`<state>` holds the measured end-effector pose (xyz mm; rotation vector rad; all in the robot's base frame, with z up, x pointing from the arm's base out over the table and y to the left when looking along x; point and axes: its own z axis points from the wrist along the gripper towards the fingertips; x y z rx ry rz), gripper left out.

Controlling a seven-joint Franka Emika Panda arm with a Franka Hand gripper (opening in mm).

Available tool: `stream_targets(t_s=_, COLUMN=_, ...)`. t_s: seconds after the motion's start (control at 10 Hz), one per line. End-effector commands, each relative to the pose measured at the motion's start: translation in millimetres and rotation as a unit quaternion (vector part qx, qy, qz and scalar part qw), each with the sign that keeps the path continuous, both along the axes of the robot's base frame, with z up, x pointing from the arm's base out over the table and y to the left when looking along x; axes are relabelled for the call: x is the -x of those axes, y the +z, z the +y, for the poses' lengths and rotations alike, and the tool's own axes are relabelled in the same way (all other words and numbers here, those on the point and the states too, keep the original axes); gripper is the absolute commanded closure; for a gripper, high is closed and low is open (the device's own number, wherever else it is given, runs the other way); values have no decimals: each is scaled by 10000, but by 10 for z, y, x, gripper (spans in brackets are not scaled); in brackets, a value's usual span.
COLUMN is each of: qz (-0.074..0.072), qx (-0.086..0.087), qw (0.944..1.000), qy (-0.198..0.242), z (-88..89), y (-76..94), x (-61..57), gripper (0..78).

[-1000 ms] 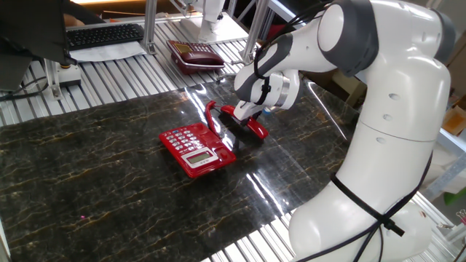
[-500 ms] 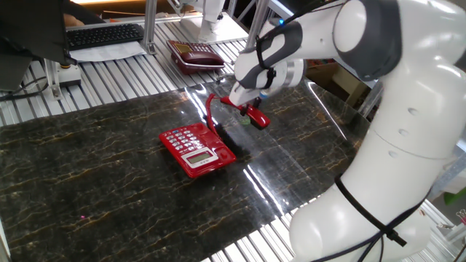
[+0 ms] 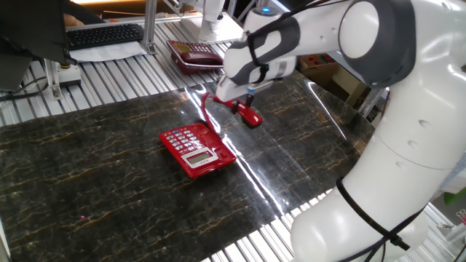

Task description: Place the handset of the telephone on the corresponding phone cradle

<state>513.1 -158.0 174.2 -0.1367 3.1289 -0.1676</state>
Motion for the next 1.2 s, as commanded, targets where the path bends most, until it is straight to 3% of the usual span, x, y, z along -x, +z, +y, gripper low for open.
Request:
stream_targets(t_s=0.1, qz=274, qx=-12, qw=9993, qy=-263, z=233, y=-159, x=-65, gripper=764)
stream_targets(t_s=0.3, qz=354, qx=-53, qw=9988, qy=-346, z=239, y=-162, x=-80, gripper=764)
stream_targets(t_s=0.5, qz=339, qx=-211, qw=9980, qy=-496, z=239, y=-162, x=-81, gripper=764)
stream_targets(t_s=0.6, qz=287, qx=95, qw=9990, qy=-316, z=239, y=-162, x=-81, gripper=764)
stream_targets(t_s=0.7, qz=312, qx=257, qw=9992, qy=33, z=239, y=-162, x=-81, gripper=764)
stream_targets(t_s=0.8, qz=329, qx=209, qw=9992, qy=124, z=239, y=-162, x=-81, gripper=764)
stream_targets(t_s=0.9, qz=394, qx=-60, qw=9988, qy=272, z=239, y=-162, x=-81, gripper=764)
stream_targets(t_s=1.1, qz=402, qx=-99, qw=9982, qy=440, z=239, y=-162, x=-81, gripper=764)
stream_targets(t_s=1.2, qz=418, qx=-100, qw=9986, qy=314, z=335, y=-189, x=-72, gripper=764)
